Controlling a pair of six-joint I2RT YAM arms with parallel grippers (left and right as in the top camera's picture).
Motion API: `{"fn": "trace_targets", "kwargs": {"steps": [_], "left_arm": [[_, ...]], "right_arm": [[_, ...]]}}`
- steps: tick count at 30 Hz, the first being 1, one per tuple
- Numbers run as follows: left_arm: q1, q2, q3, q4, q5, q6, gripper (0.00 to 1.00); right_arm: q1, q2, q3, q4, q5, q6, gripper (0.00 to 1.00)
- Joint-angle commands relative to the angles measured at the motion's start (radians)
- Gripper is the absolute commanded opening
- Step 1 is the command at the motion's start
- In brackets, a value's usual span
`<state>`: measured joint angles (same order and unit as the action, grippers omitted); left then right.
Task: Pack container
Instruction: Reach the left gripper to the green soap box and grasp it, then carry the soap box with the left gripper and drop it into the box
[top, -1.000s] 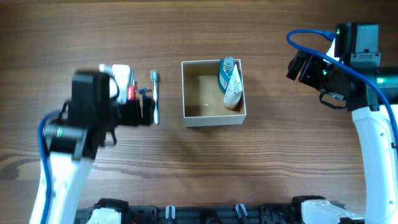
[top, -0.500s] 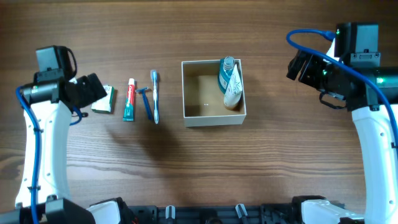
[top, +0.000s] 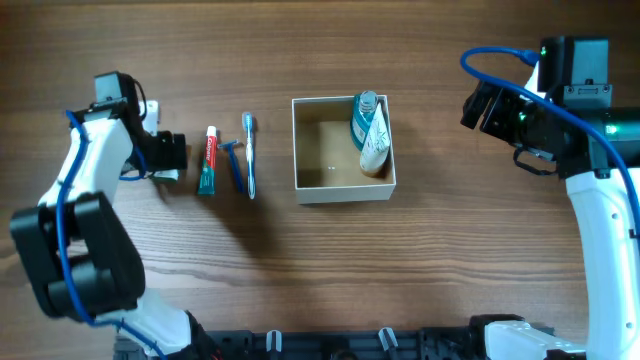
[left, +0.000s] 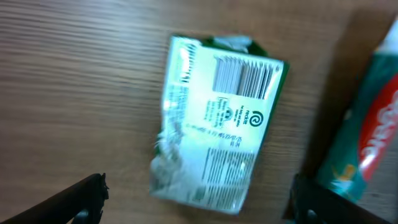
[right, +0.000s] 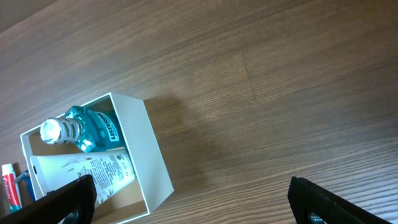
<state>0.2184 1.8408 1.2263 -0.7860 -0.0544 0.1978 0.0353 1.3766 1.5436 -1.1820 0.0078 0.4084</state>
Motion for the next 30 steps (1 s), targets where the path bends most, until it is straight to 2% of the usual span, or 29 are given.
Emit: {"fn": "trace_targets", "kwargs": {"steps": [1,5,7,9,18,22,26,30], "left_arm": [[-0.021,0.058,0.014,0.024,-0.023,0.091,0.95],[-0.020,0.073,0.014,0.081,-0.095,0.091,0.92],[-0.020,0.074,0.014,0.115,-0.096,0.090,0.85],[-0.020,0.074,0.014,0.142,-0.096,0.087,0.82],[-0.020,0.113,0.014,0.158,-0.048,0.078,0.82],[-0.020,0.123,0.014,0.171,-0.024,0.046,0.74],[-0.020,0.123,0.014,0.182,-0.013,0.000,0.54],[-0.020,0.102,0.015,0.169,-0.014,-0.031,0.52]], "right_arm": [[-0.003,0.002,0.001,0.003,0.014,0.018,1.00],[-0.003,0.002,0.001,0.003,0.014,0.018,1.00],[-0.003,0.002,0.001,0.003,0.014,0.018,1.00],[-0.003,0.002,0.001,0.003,0.014,0.018,1.00],[-0.003,0.003,0.001,0.003,0.014,0.018,1.00],[-0.003,0.003,0.001,0.003,0.014,0.018,1.00],[-0.003,0.003,0.001,0.003,0.014,0.018,1.00],[-0.003,0.003,0.001,0.003,0.014,0.018,1.00]]}}
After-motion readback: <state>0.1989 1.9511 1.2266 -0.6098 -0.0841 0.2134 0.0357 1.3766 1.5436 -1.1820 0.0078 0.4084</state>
